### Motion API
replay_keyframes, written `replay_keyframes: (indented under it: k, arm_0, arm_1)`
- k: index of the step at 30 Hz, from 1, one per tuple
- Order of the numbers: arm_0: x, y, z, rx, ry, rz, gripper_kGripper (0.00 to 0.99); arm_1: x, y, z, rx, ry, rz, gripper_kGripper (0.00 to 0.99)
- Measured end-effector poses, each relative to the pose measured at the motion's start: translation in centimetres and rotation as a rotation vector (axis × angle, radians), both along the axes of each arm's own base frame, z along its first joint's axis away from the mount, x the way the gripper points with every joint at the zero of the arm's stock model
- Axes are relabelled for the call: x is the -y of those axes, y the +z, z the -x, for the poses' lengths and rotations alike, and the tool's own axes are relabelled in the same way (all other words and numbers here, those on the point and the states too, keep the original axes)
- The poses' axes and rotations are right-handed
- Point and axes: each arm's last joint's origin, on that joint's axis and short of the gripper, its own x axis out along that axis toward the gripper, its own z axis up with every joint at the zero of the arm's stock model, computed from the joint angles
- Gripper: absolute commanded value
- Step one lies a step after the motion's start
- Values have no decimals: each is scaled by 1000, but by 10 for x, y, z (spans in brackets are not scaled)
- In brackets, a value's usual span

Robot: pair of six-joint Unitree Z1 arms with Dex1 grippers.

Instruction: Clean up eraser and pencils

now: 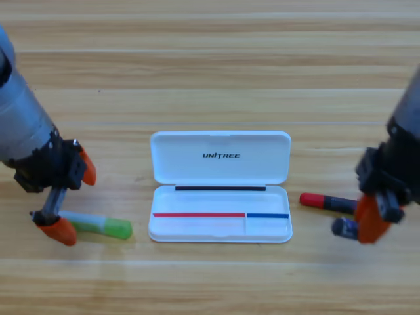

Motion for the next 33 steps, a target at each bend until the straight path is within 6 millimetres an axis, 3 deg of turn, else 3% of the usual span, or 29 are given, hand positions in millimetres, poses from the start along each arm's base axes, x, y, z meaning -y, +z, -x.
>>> replay_keyframes:
  k: [4,7,14,22,28,33]
  arm_0:
    - [1,-9,-1,8,0,14,960]
    - [1,-16,-2,10,0,21,962]
    - [1,-32,-2,23,1,30,962]
    - [-1,-47,1,32,2,35,959]
    - [-3,-55,3,38,3,38,956]
    - [-3,-58,3,59,15,44,890]
  arm_1:
    - [-24,-5,-23,99,42,60,0]
    - [-44,-21,-40,138,55,115,0]
    - [-82,-44,-52,147,108,137,0]
    - [-105,-51,-55,160,134,123,0]
    - [-110,-63,-58,143,139,141,0]
    - [-112,-67,-59,139,139,146,0]
